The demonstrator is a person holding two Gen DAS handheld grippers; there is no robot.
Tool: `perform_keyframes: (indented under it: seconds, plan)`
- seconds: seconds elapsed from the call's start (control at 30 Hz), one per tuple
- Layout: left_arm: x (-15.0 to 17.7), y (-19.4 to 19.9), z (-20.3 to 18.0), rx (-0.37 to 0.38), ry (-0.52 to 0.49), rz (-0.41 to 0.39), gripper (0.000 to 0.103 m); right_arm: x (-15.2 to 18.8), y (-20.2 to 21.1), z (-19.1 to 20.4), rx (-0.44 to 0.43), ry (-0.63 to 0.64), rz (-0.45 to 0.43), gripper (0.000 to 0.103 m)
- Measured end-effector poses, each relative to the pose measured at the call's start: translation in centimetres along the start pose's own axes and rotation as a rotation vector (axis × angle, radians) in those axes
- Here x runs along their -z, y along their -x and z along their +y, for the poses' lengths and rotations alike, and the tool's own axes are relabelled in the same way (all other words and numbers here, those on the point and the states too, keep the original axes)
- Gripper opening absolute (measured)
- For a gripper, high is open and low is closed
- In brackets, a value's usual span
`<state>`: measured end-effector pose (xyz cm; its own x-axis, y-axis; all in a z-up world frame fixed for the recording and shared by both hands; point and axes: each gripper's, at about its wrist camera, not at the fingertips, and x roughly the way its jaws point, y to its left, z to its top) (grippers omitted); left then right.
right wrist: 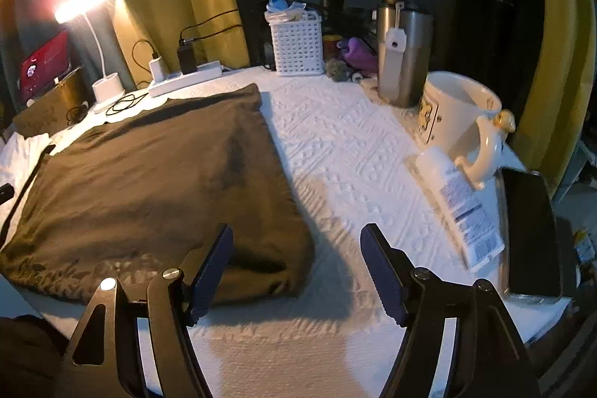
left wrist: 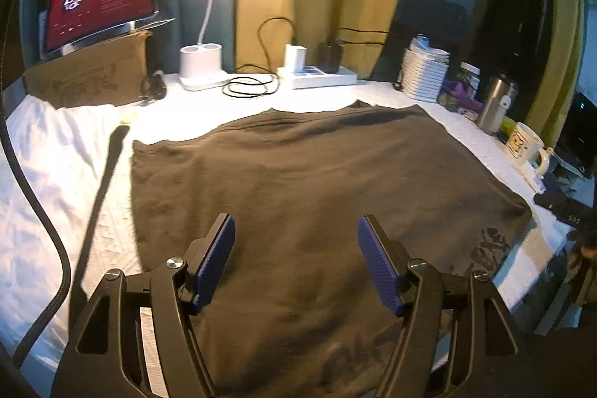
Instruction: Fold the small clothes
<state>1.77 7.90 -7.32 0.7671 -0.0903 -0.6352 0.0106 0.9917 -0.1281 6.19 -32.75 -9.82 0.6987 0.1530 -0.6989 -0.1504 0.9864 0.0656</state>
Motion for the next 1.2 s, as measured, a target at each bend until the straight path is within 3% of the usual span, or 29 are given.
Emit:
perform_keyframes:
  seconds: [0.17,0.33,0.7,1.2]
  plan:
    - [-0.3,-0.3,-1.7,0.005,-0.041,0.005,0.069,2.2,-1.2,-0.4,-0.058,-0.063,0.062,0.074]
    - [0.0,-0.7,-2.2,-0.003,-0.070,0.017,0.069,3.1,-1.4,-0.5,-0.122,-0.113,0.090,0.082]
    - [0.7,-2.2,-0.2,-0.032,-0.040,0.054,0.069,1.7,-3.4,2.2,-0.214,-0.150,0.099,0.088]
    - [-0.7,-4.9,3.5,-0.057,0.014,0.076,0.069,-2.2,-8.0,5.4,-0.234,-0.146,0.111,0.088]
